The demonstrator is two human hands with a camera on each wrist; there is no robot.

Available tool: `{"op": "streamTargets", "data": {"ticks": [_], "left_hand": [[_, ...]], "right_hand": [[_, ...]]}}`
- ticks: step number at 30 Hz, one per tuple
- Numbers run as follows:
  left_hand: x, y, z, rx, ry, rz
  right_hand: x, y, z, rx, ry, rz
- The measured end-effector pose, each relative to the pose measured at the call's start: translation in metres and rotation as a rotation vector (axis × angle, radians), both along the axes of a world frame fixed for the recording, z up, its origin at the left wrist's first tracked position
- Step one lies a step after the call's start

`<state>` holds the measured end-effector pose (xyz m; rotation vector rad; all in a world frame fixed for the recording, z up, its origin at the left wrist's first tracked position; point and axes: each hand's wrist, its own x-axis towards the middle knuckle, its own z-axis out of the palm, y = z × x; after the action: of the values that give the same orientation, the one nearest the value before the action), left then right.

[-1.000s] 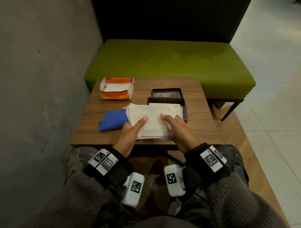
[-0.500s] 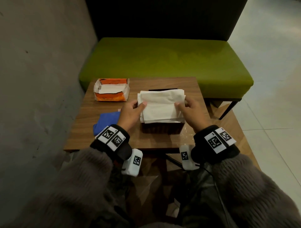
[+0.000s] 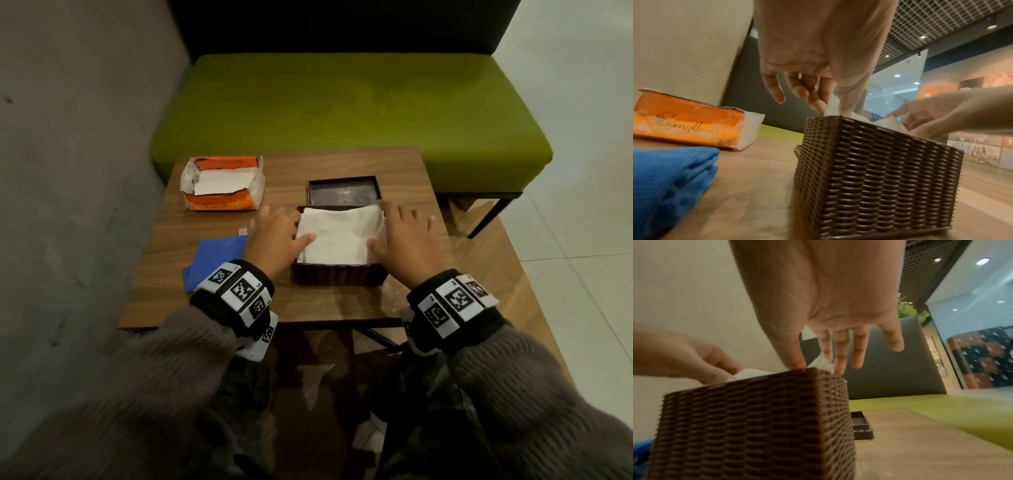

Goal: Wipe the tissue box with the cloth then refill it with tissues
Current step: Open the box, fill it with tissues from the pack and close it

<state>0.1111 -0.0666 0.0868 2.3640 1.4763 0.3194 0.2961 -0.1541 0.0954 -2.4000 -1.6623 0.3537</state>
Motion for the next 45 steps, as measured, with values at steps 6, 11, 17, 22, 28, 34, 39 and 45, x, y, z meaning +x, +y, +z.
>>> {"op": "streamTargets", "data": {"ticks": [6, 11, 17, 22, 28, 34, 39, 45], "left_hand": [[0.005, -0.01, -0.004, 0.188, -0.007, -0.133], [0.004, -0.013, -0.003, 0.085, 0.308, -0.249], [-0.02, 0.026, 0.018, 0.079, -0.096, 0.003], [-0.072, 0.113, 0.025, 0.143, -0.017, 0.11], [-0.083, 0.184, 0.001, -0.046, 0.433, -0.013], [-0.071, 0.193, -0.023, -0.147, 0.769, -0.18], [-0.064, 0.192, -0.032, -0.076, 0.82, -0.214], [-0.059, 0.199, -0.039, 0.047, 0.81, -0.262]], "right_hand": [[-0.017, -0.004, -0.004, 0.111, 0.026, 0.136], [-0.033, -0.008, -0.01, -0.165, -0.027, 0.282], [-0.042, -0.006, -0.008, -0.276, -0.026, 0.354], [-0.042, -0.002, -0.016, -0.401, -0.044, 0.396], [-0.041, 0.001, -0.019, -0.404, -0.05, 0.408], [-0.042, 0.002, -0.023, -0.418, -0.075, 0.407], [-0.042, 0.002, -0.023, -0.42, -0.066, 0.399], [-0.042, 0.001, -0.025, -0.396, -0.073, 0.414]]}}
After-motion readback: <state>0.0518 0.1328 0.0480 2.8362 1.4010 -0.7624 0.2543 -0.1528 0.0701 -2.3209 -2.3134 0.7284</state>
